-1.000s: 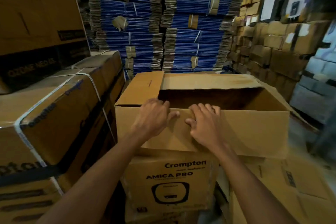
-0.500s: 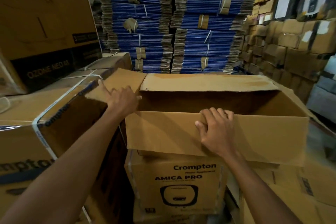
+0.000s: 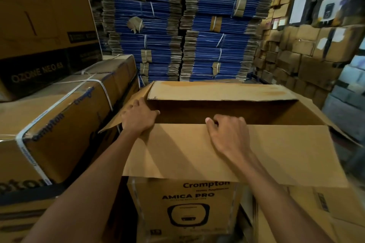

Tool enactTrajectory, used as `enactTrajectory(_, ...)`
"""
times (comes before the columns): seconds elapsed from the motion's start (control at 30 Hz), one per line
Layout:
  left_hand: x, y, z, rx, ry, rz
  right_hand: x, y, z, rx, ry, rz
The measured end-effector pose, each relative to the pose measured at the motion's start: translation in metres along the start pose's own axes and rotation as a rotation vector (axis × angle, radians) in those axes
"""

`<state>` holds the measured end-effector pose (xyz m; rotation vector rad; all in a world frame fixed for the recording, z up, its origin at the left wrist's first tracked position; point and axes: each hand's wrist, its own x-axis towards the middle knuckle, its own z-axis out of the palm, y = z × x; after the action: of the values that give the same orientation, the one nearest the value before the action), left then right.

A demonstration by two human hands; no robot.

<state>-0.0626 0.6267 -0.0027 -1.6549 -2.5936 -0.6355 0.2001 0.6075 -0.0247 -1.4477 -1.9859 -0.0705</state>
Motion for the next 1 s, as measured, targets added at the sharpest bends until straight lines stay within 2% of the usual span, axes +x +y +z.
enactTrajectory(0.13, 0.002, 0.0, 0.001, 0.0, 0.008, 0.001, 0.063, -0.008, -0.004, 0.128, -0.482, 0.242)
enactTrajectory(0.2, 0.002, 0.0, 0.001, -0.008, 0.009, 0.01, 0.085, -0.01, 0.0, 0.139, -0.612, 0.245)
enactTrajectory(0.27, 0.002, -0.002, 0.0, -0.01, 0.013, 0.007, 0.095, -0.013, 0.007, 0.108, -0.663, 0.23)
enactTrajectory(0.33, 0.001, -0.003, -0.001, -0.006, 0.014, 0.003, 0.101, -0.015, 0.018, 0.143, -0.613, 0.239)
enactTrajectory(0.43, 0.002, -0.003, 0.0, 0.004, 0.017, 0.01, 0.115, -0.018, 0.031, 0.232, -0.366, 0.185)
enactTrajectory(0.5, 0.003, -0.003, 0.002, 0.004, 0.031, 0.004, 0.127, -0.016, 0.034, 0.206, -0.216, 0.131)
enactTrajectory(0.57, 0.005, -0.003, 0.003, -0.002, 0.039, -0.007, 0.143, -0.011, 0.036, 0.122, -0.148, 0.087)
enactTrajectory(0.73, 0.013, 0.001, 0.004, 0.013, 0.027, -0.037, 0.186, 0.003, 0.049, -0.114, -0.191, 0.041)
enactTrajectory(1.0, 0.018, -0.002, 0.012, 0.021, 0.055, -0.04, 0.224, 0.014, 0.084, -0.218, -0.348, 0.068)
